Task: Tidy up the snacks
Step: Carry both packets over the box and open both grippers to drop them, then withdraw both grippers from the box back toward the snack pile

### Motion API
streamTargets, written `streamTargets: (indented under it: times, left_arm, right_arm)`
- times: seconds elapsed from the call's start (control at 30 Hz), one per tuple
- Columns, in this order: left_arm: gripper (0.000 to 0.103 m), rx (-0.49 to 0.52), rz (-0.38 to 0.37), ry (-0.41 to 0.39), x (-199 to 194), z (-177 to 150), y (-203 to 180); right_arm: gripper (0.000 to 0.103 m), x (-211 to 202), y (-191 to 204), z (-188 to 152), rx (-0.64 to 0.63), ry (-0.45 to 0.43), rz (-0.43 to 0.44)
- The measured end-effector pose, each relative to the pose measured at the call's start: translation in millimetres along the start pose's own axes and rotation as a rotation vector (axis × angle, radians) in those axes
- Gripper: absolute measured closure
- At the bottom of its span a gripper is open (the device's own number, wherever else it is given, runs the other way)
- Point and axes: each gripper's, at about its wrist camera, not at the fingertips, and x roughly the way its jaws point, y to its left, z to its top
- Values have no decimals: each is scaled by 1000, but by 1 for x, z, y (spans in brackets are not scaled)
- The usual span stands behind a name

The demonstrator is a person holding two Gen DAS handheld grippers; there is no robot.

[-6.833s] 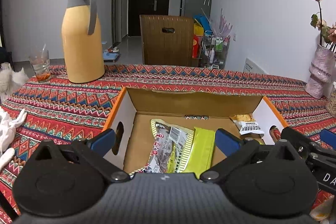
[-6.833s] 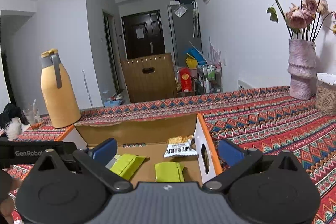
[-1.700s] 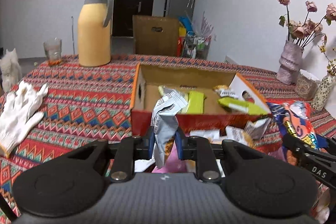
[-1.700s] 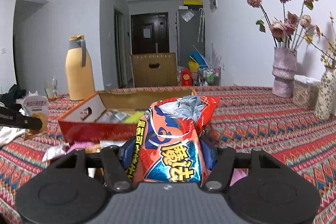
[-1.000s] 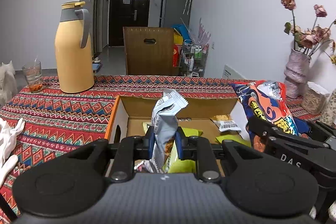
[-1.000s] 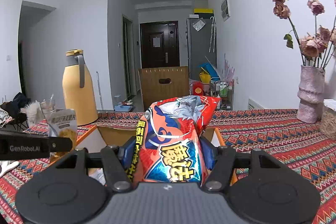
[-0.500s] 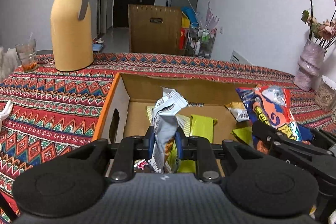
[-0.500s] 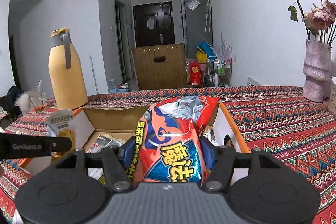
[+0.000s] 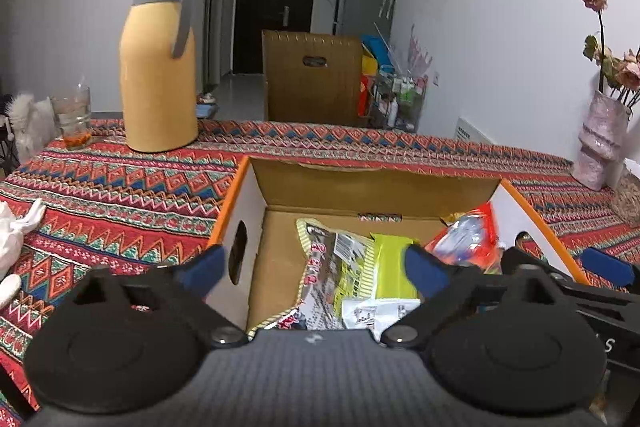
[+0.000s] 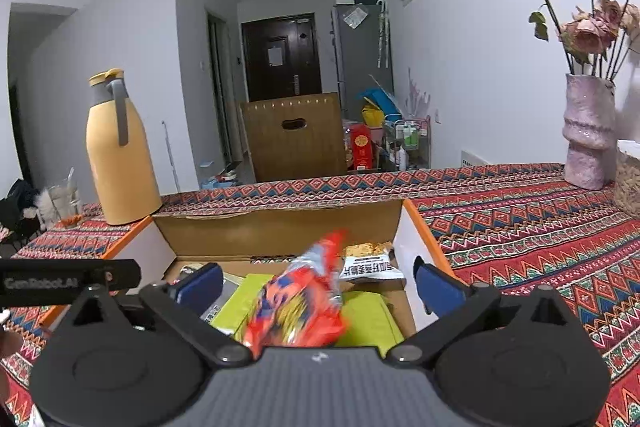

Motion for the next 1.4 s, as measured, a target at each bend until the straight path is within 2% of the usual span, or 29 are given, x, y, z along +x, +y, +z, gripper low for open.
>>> streamTargets:
  times: [0.83, 0.97, 1.03, 1.3, 1.4]
  left_arm:
    - [0, 9, 28, -2, -5, -5, -5]
    - [0, 10, 45, -30, -12, -4, -8]
    - [0, 10, 64, -15, -14, -4, -11]
    - [0, 59, 40, 8, -33, -12, -18]
    - [0, 69, 42, 12, -38, -17, -18]
  right_arm:
    - [0, -24, -4, 4, 15, -83, -22]
    - [0, -36, -4, 7, 14, -127, -14]
    - [0, -40, -3, 11, 9, -123, -22]
    - [0, -77, 0, 19, -40, -151, 44]
    - [0, -92, -3, 18, -73, -170, 42]
